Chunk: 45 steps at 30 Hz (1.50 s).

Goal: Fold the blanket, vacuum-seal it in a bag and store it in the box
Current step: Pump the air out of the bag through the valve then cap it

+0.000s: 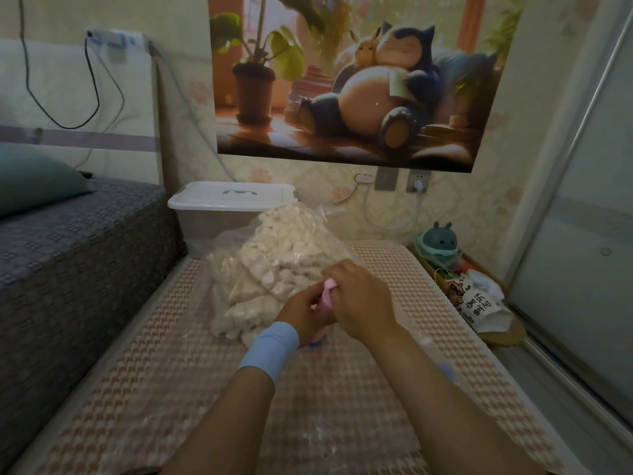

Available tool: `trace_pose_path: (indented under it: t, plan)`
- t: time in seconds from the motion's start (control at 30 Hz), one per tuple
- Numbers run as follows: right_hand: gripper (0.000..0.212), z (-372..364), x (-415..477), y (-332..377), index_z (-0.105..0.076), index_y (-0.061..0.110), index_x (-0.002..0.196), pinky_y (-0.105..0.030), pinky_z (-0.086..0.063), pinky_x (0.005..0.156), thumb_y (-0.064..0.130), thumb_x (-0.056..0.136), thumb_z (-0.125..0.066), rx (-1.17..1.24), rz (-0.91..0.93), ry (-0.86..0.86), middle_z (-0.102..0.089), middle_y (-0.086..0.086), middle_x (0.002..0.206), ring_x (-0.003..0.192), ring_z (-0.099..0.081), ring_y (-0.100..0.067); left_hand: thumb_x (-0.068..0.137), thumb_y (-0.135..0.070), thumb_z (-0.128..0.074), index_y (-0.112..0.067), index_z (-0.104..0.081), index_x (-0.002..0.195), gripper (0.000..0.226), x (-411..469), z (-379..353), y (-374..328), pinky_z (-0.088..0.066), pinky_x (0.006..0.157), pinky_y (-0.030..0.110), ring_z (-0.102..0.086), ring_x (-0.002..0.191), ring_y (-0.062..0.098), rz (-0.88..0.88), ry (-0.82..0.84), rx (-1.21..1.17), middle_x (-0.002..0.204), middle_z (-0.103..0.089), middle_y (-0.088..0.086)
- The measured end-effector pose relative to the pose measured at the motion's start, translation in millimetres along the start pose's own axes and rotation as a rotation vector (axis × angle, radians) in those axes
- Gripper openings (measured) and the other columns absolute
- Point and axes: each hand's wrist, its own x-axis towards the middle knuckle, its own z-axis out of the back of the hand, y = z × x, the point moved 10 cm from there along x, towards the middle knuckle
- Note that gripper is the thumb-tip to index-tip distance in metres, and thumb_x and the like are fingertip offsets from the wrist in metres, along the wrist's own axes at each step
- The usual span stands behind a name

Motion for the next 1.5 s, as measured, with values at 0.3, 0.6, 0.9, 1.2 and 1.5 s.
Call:
trace_pose_path:
  t: [0.3, 0.6, 0.9, 1.2, 1.5]
  plan:
    - [0.036, 88, 4, 17, -0.068, 0.014, 0.112, -0.025, -0.04, 0.056, 0.011, 0.087, -0.043, 0.086, 0.103, -0.544, -0.06, -0.001, 0.102, 0.081, -0.053, -0.014, 0.068, -0.018, -0.08, -0.045, -0.065, 0.104, 0.047, 5, -2, 5, -0.052, 0.094, 0.042, -0.062, 0.102, 0.014, -0.012, 0.027, 0.02, 0.105, -0.069, -0.012]
    - [0.035, 97, 14, 29, -0.07, 0.014, 0.11, -0.028, -0.044, 0.054, 0.018, 0.09, -0.042, 0.049, 0.181, -0.494, -0.063, 0.0, 0.101, 0.074, -0.055, -0.014, 0.062, -0.027, -0.077, -0.049, -0.065, 0.103, 0.047, 2, 3, 4, -0.052, 0.094, 0.04, -0.062, 0.103, 0.014, 0.001, 0.019, 0.009, 0.106, -0.069, -0.012]
    - [0.048, -18, -3, -5, -0.065, 0.021, 0.118, -0.036, -0.044, 0.069, 0.03, 0.084, -0.032, -0.034, -0.03, 0.071, -0.056, -0.001, 0.116, 0.098, -0.058, -0.025, 0.085, -0.013, -0.063, -0.025, -0.063, 0.105, 0.023, -2, -5, 3, -0.051, 0.089, 0.027, -0.059, 0.102, 0.016, 0.068, 0.058, 0.008, 0.103, -0.065, -0.004]
    - [0.034, 126, 13, 37, -0.07, 0.011, 0.113, -0.025, -0.042, 0.058, 0.008, 0.089, -0.046, 0.141, 0.218, -0.655, -0.062, -0.004, 0.103, 0.081, -0.055, -0.015, 0.063, -0.026, -0.08, -0.041, -0.062, 0.113, 0.055, 3, 7, 5, -0.05, 0.097, 0.045, -0.059, 0.109, 0.015, 0.037, 0.037, 0.049, 0.113, -0.067, -0.011]
    - [0.054, -28, 2, 1, -0.057, 0.024, 0.134, -0.043, -0.045, 0.096, 0.024, 0.083, -0.04, 0.191, 0.025, 0.107, -0.05, -0.002, 0.133, 0.115, -0.047, -0.025, 0.086, -0.02, -0.057, -0.027, -0.05, 0.132, 0.047, 3, 15, -21, -0.046, 0.1, 0.037, -0.055, 0.116, 0.016, -0.01, 0.049, 0.256, 0.126, -0.059, -0.002]
